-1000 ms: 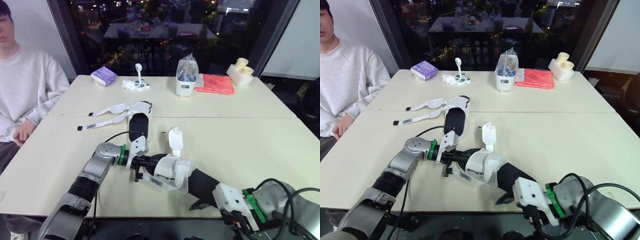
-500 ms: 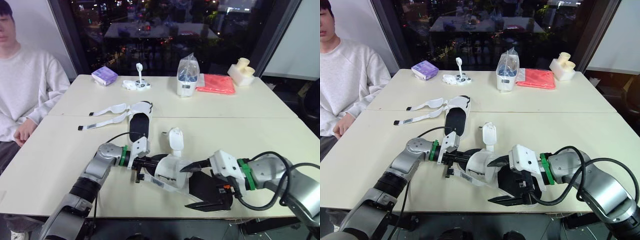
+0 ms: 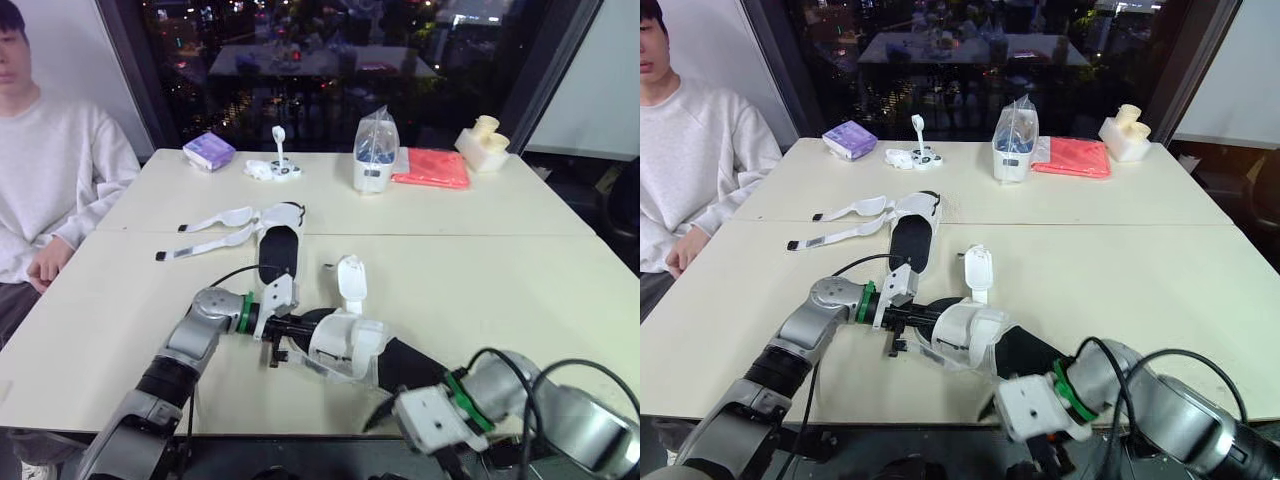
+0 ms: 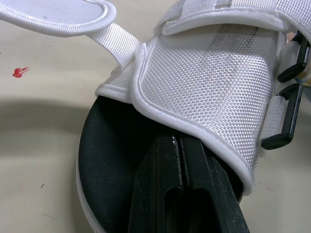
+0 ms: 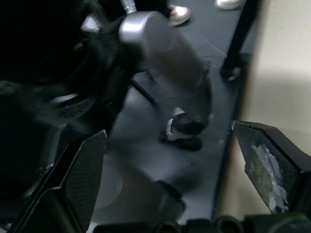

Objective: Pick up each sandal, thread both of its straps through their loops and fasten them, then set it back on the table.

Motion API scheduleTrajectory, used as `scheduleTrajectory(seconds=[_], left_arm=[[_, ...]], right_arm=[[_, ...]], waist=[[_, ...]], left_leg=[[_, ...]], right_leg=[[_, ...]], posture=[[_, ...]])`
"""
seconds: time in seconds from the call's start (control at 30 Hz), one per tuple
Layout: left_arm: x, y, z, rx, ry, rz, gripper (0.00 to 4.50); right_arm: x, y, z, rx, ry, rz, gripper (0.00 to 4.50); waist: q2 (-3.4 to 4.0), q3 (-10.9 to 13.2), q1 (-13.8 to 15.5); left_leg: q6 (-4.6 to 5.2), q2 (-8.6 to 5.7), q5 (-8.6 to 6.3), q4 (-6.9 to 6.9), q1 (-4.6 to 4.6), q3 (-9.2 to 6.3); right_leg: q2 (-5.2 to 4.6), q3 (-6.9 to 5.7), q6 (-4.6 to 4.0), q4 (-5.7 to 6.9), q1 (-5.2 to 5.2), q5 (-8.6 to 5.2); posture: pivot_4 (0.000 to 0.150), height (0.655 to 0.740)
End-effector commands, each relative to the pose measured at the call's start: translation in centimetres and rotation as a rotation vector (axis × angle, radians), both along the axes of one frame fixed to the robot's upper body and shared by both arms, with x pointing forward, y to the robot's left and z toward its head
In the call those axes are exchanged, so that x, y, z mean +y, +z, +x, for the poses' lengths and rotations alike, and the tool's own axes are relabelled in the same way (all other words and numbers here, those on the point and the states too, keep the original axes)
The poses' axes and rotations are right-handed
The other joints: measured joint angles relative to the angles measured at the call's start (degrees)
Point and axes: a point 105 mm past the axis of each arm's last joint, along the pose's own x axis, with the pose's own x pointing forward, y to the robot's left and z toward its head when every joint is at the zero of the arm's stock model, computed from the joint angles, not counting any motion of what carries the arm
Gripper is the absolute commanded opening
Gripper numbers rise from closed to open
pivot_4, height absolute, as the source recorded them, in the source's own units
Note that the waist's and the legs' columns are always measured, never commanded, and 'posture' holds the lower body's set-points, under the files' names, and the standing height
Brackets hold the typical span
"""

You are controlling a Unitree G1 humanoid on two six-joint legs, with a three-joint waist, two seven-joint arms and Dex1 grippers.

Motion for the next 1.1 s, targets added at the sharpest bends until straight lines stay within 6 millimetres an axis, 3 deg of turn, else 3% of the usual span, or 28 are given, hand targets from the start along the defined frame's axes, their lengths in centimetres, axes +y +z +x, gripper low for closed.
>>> scheduleTrajectory(seconds=[0.03,0.3,0.63,0.93,1.1], left_arm=[[-0.1,0.0,-0.4,0.002,-0.012,0.0,0.0],[-0.5,0.1,-0.1,0.004,-0.021,0.0,0.0],[-0.6,0.3,0.0,-0.002,-0.019,-0.007,0.0],[-0.3,0.2,-0.1,0.002,-0.002,-0.01,0.0],[-0.4,0.1,-0.2,0.005,-0.001,-0.014,0.0]], right_arm=[[0.5,2.7,0.4,-0.12,0.005,0.098,4.49],[1.3,6.2,3.9,-0.28,-0.033,0.144,4.49],[2.8,3.3,6.2,-0.328,0.056,0.046,4.49],[1.1,1.1,3.4,-0.352,0.263,-0.05,4.49],[0.5,2.1,2.9,-0.26,0.094,0.043,4.49]], waist=[[0.0,0.0,0.0],[0.0,0.0,0.0],[0.0,0.0,0.1],[-0.01,0.0,0.0],[-0.01,0.0,0.0]], left_leg=[[-0.01,0.01,0.01,0.0,0.01,-0.01],[-0.04,0.02,0.0,0.0,0.02,-0.08],[-0.04,-0.02,0.02,0.02,0.01,-0.06],[-0.03,-0.03,0.03,0.03,0.01,-0.02],[-0.06,0.0,0.05,0.03,0.03,-0.03]], right_leg=[[0.01,0.0,0.0,0.0,0.02,0.0],[-0.01,0.0,-0.01,-0.01,0.0,0.01],[0.0,-0.03,-0.02,0.02,0.02,0.01],[0.03,-0.03,-0.01,0.02,0.05,0.0],[0.05,-0.03,-0.01,0.05,0.04,0.0]], posture=[[0.15,0.74],[0.15,0.74],[0.15,0.74],[0.15,0.74],[0.15,0.74]])
